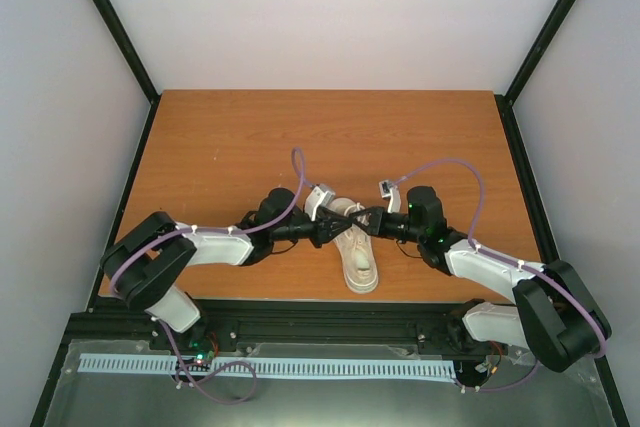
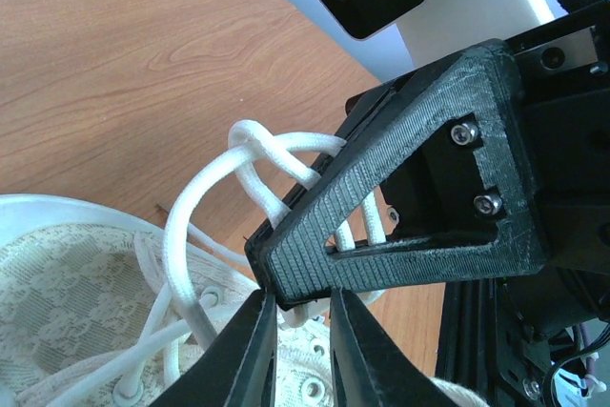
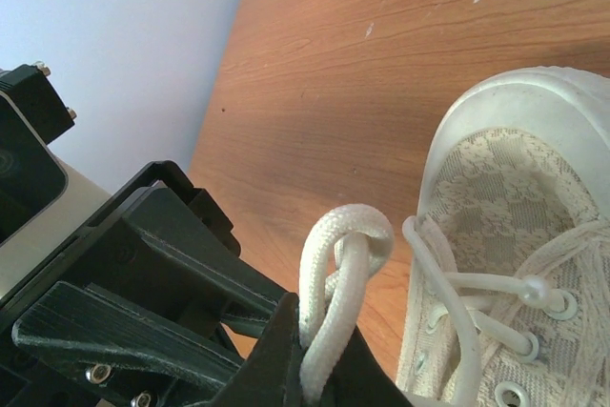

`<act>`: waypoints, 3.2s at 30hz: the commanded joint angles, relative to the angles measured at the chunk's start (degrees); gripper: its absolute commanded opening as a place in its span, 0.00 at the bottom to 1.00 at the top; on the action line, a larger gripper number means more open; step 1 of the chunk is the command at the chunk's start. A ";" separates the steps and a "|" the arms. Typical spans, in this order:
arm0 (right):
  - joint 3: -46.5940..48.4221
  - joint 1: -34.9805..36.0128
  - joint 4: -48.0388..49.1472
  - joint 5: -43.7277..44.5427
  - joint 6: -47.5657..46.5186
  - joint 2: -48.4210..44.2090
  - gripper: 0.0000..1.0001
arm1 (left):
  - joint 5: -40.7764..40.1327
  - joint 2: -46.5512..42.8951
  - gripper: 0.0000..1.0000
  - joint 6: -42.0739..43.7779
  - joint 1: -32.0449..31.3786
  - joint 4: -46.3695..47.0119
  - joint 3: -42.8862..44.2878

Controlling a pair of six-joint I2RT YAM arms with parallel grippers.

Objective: Tie the shoes

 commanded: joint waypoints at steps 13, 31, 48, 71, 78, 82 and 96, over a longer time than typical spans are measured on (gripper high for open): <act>0.36 0.30 4.32 -1.46 2.77 -3.14 0.03 | 1.90 4.11 0.26 0.09 -2.12 4.22 2.84; 0.02 0.30 5.04 -2.26 3.03 -2.52 0.03 | -1.70 5.96 0.23 -2.23 -2.16 9.73 2.14; -0.43 0.29 5.07 -2.40 2.99 -1.53 0.03 | -5.12 4.47 0.01 -1.46 -2.10 9.46 1.23; 2.07 0.30 -8.17 3.10 -7.57 -3.18 0.51 | -9.17 -12.78 0.01 0.84 -2.16 -24.62 3.87; 4.46 0.10 -23.66 14.59 -13.43 -13.32 0.86 | -9.82 -17.37 0.01 2.43 -1.86 -41.47 9.19; 5.13 -2.41 -30.02 22.03 -10.39 -15.18 0.90 | -6.64 -18.45 0.01 4.17 -1.47 -51.47 13.00; 3.62 -3.92 -19.22 12.11 1.06 -0.63 0.80 | -6.94 -17.38 0.01 12.47 -1.12 -74.40 23.46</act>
